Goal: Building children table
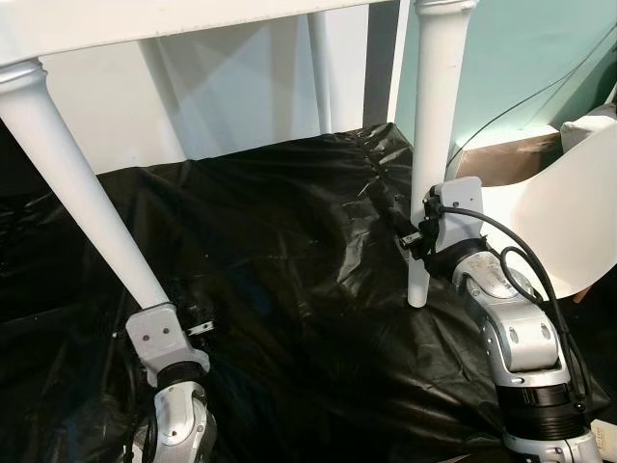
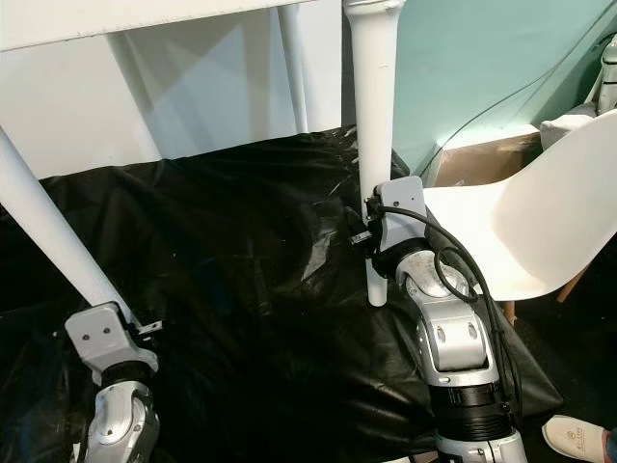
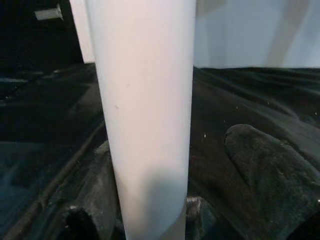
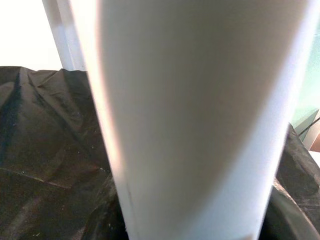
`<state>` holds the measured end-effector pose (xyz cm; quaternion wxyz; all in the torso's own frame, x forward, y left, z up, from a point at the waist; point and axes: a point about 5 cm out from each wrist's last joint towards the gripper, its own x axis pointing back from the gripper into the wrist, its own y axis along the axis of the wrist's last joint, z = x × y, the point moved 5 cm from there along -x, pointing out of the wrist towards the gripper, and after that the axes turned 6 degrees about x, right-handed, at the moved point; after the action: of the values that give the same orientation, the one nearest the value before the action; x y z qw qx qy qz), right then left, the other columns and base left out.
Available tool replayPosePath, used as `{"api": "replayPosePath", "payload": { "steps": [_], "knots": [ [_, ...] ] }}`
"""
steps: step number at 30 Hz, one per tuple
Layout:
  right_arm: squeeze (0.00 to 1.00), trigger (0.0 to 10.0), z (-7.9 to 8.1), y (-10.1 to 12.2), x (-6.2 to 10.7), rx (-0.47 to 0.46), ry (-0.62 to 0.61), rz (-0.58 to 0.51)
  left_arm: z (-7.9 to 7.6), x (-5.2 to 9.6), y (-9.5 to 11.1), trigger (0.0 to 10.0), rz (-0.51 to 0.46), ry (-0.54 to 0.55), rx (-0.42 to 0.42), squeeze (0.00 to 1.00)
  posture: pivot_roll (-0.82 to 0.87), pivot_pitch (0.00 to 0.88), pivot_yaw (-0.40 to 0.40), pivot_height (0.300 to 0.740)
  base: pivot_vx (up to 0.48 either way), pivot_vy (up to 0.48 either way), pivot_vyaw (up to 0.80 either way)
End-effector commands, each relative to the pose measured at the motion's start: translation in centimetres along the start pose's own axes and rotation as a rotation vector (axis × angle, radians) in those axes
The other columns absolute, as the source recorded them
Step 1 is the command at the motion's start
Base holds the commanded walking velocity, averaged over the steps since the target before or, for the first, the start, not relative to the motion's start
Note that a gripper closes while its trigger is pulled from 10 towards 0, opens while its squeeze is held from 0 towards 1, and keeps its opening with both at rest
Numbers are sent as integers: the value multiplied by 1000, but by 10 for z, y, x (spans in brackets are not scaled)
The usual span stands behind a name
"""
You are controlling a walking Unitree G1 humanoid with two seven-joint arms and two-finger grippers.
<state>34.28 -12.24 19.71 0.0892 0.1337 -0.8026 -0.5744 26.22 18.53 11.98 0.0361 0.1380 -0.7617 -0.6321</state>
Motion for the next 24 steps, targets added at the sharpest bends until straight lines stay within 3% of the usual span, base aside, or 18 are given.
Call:
{"api": "replayPosePath", "payload": {
  "steps": [1,10,17,24],
  "knots": [
    [0,10000,39,6,0,96,152,-56,-9,2,8,0,-51,-38,-3,0,-51,0,52,740,0,0,0],
    [0,10000,37,1,6,141,132,-57,-32,10,21,0,-123,-180,49,0,-53,0,48,740,0,0,0],
    [0,10000,30,3,18,184,95,-99,-30,17,33,0,-175,-199,55,0,-53,0,47,740,0,0,0],
    [0,10000,11,-9,41,190,-2,-83,-18,33,49,0,-234,-171,-24,0,-58,0,57,740,0,0,0]
  ]
}}
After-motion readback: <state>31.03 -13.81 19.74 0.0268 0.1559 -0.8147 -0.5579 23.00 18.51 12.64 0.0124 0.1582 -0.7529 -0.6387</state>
